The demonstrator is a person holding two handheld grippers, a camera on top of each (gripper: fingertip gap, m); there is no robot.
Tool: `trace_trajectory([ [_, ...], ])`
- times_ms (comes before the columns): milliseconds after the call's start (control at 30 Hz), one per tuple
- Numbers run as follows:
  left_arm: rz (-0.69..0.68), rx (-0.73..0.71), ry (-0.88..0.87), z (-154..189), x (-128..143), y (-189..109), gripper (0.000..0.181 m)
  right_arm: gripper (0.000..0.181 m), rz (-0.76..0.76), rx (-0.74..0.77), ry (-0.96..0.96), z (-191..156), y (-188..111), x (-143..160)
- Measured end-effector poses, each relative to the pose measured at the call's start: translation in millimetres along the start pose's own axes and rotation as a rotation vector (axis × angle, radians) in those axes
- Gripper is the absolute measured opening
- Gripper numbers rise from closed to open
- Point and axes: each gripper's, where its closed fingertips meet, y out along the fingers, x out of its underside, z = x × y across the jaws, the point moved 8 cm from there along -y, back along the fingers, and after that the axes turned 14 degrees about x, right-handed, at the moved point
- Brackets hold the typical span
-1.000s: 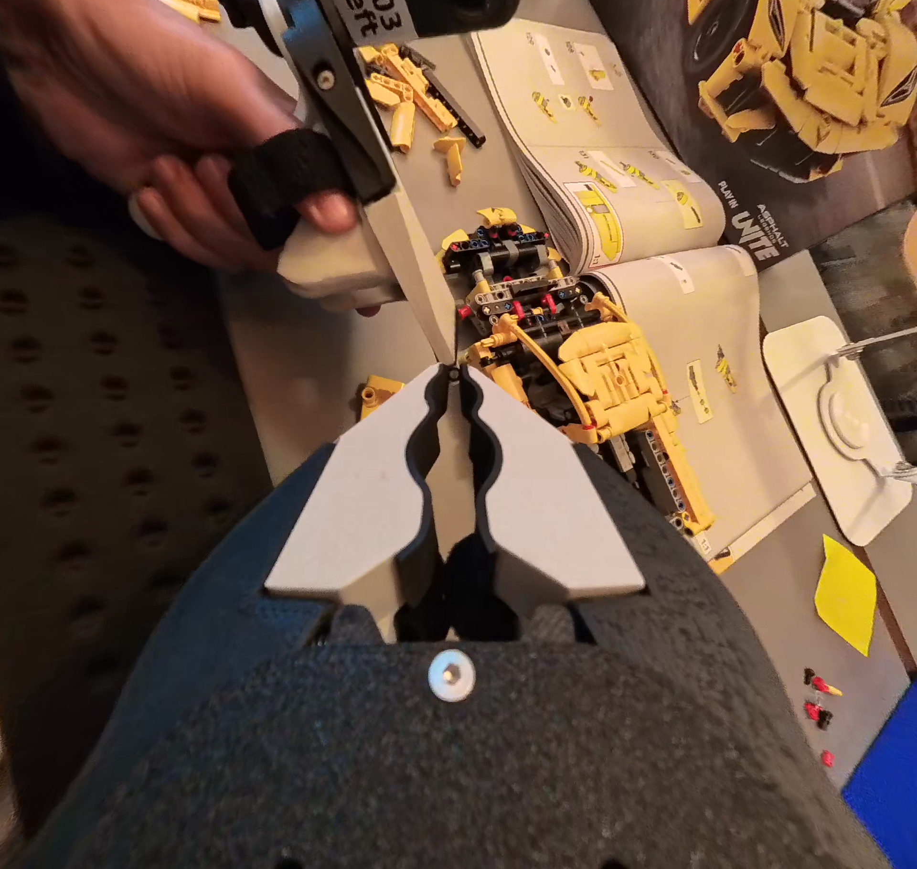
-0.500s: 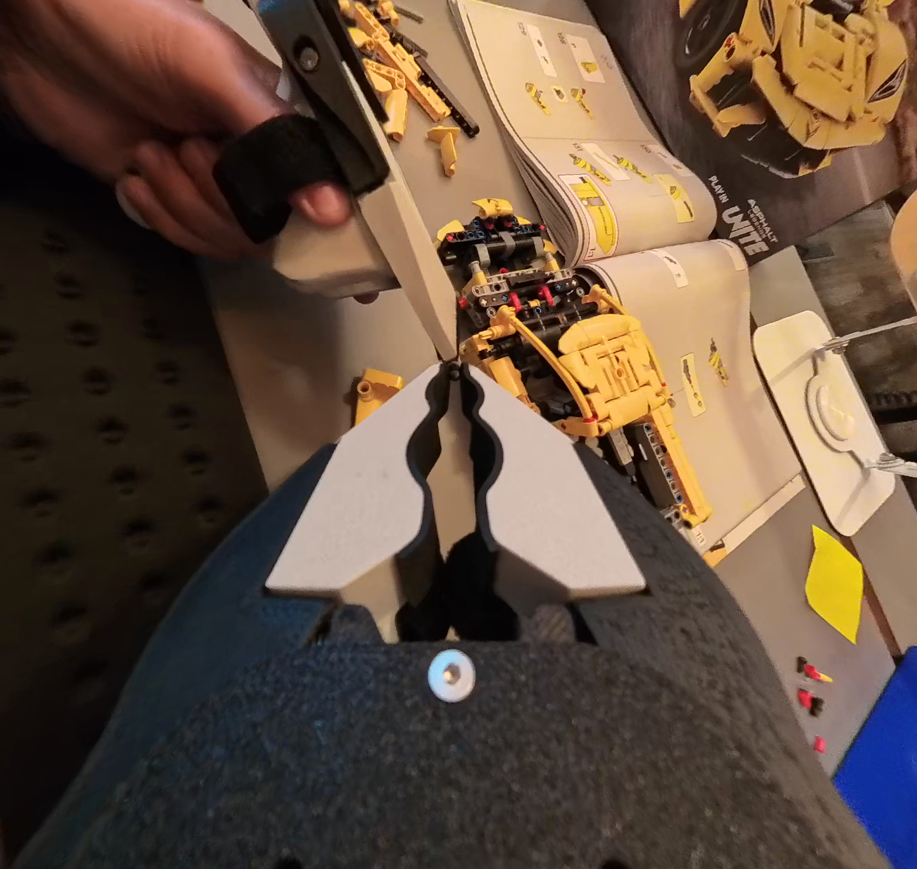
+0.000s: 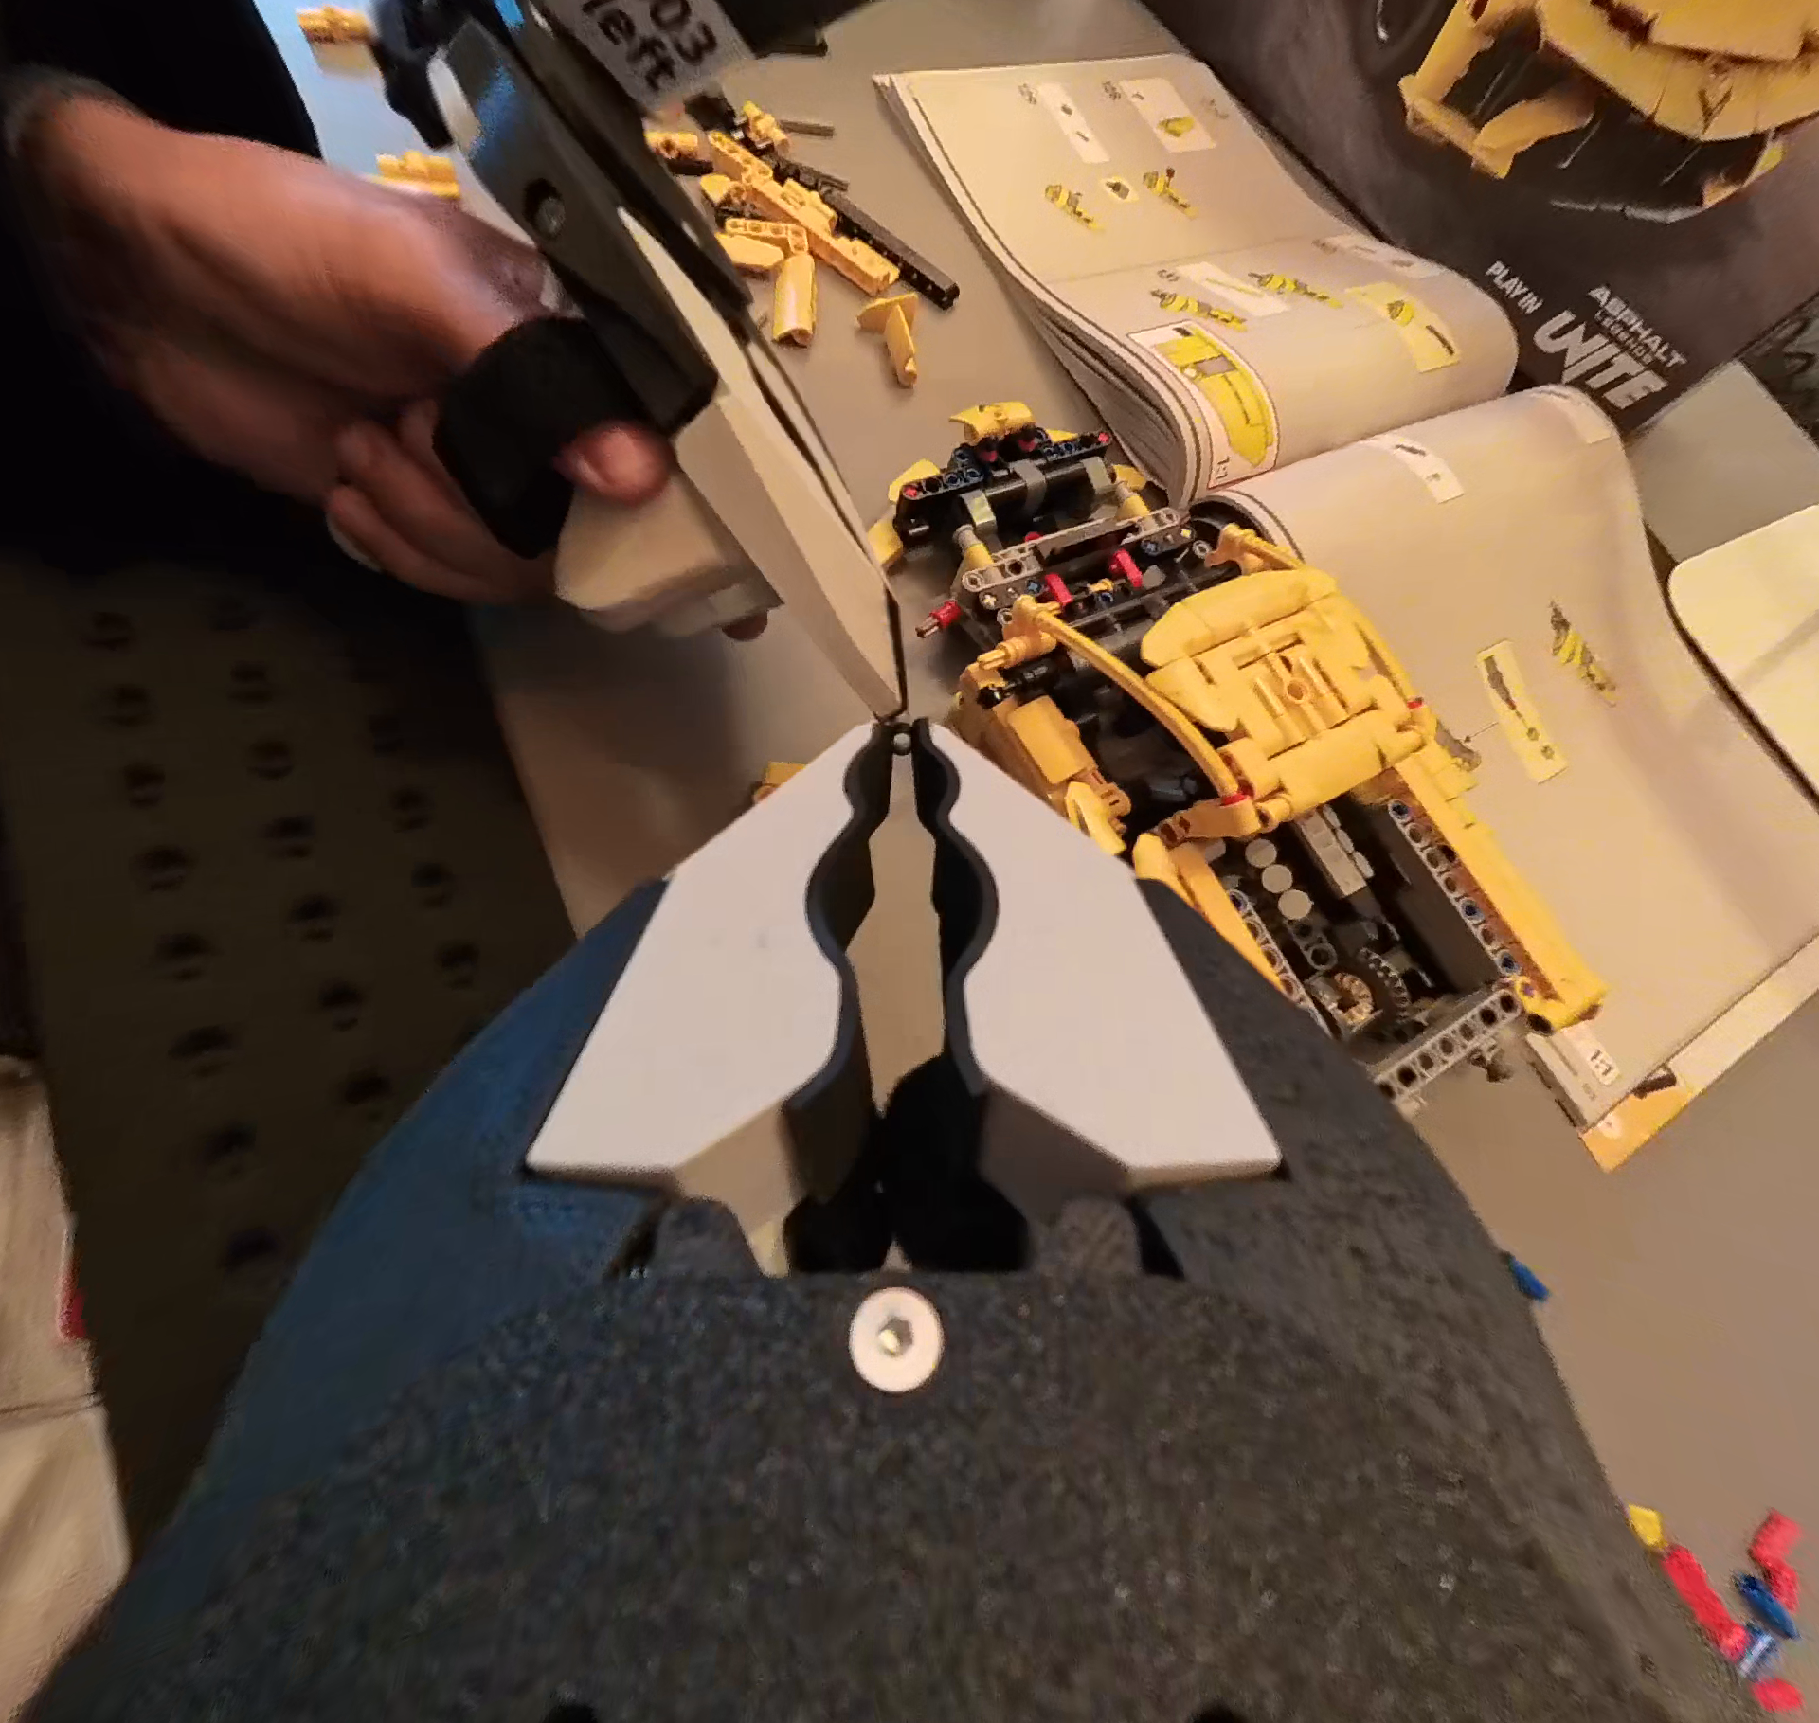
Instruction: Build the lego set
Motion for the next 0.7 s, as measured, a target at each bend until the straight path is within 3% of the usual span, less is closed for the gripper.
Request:
trace_trajectory([
  [100,-0.025,-0.027,0.018,-0.5,1.1,2.4,0.007,0.003,-0.035,-0.08,0.083,16.4,-14.8,6.8],
  [200,-0.013,-0.013,0.026,1.3,0.3,0.9,0.007,0.004,-0.284,-0.105,-0.031,28.4,-26.0,46.1],
  [333,-0.017,0.032,-0.002,1.9,1.2,1.7,0.007,0.003,-0.443,-0.18,-0.073,24.8,-34.1,85.0],
  [700,-0.03,0.042,-0.016,1.7,2.8,3.6,0.007,0.004,-0.481,-0.182,-0.087,24.4,-36.9,96.4],
])
